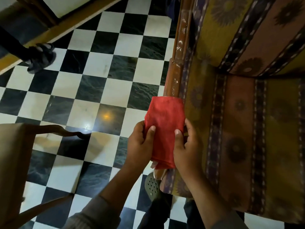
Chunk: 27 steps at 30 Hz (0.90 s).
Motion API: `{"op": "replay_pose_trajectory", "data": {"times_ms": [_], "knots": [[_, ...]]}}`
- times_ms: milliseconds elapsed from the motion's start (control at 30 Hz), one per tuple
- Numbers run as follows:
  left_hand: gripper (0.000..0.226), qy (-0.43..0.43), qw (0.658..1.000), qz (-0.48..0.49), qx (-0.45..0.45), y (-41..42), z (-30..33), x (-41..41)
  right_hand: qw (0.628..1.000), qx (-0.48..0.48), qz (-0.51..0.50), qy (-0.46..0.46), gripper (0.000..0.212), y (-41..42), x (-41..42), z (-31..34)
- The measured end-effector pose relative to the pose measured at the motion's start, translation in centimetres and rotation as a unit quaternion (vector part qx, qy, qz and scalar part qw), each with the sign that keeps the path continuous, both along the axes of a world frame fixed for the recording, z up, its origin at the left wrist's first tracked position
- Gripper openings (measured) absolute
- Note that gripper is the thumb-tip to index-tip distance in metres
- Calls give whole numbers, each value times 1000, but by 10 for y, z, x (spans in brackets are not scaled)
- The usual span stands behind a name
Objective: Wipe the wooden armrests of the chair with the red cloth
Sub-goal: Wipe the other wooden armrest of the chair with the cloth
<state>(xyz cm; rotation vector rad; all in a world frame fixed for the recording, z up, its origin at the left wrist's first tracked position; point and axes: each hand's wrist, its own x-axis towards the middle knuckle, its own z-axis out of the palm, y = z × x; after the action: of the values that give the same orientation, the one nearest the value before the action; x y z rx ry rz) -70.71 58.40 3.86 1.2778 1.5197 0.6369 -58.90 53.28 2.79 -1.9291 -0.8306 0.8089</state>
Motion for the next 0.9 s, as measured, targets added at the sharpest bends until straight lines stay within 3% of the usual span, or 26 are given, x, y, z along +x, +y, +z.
{"op": "replay_pose_trajectory", "data": {"times_ms": [133,233,300,333,433,500,600,767,900], "knots": [[5,17,1000,3,-23,-4,-16,-1,999,-27,15,-9,44,-4,1,-15],[37,39,998,-3,-55,-6,-13,2,998,-45,34,5,44,-3,7,-17],[74,154,987,-51,21,-7,-6,5,998,-48,41,16,45,-4,14,-16],[79,219,967,-90,92,-6,-2,8,998,-49,37,20,46,-5,19,-17],[70,295,891,-246,243,2,4,31,997,-64,30,13,59,-9,37,-24],[65,306,855,-332,257,4,-4,46,990,-96,66,-83,59,-10,49,-36],[63,357,815,-374,262,2,-17,54,928,-140,194,-287,52,-9,69,-69],[66,375,811,-335,300,1,-26,59,869,-141,320,-350,62,4,77,-124],[70,351,852,-284,266,2,-27,58,848,-160,340,-373,64,14,66,-145]]}}
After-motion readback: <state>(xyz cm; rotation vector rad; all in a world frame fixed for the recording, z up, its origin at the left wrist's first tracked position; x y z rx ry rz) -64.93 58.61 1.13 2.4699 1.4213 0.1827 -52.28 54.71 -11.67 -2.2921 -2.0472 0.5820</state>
